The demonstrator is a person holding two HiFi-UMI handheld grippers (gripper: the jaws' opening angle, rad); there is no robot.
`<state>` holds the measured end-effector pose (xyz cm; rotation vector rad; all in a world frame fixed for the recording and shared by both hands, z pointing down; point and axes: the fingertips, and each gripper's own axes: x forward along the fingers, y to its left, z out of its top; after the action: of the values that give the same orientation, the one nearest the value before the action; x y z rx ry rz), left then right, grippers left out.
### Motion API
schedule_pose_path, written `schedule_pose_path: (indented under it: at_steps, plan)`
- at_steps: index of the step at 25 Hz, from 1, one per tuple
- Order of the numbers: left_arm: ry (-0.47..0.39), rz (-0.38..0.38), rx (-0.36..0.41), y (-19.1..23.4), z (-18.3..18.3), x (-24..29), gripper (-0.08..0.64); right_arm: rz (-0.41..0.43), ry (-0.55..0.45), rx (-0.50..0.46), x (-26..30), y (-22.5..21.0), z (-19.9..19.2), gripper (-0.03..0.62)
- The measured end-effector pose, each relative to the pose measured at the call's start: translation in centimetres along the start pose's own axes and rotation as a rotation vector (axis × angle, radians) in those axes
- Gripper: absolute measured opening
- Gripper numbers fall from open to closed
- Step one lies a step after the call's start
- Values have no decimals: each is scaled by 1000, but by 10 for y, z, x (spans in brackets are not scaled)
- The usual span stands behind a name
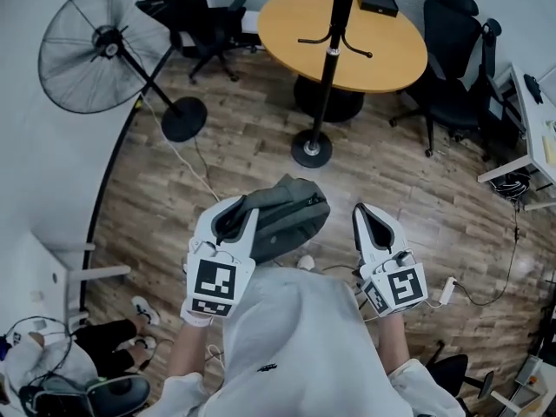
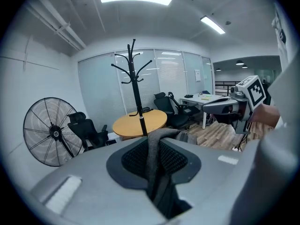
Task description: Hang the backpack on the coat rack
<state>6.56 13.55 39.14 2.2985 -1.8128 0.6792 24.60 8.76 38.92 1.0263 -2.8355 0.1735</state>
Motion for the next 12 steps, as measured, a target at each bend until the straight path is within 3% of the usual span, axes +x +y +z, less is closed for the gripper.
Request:
schedule_pose_path:
  at_steps: [12]
  plan:
    - [-31, -161, 16, 61, -5, 26, 89, -119, 13, -14, 75, 29, 16, 0]
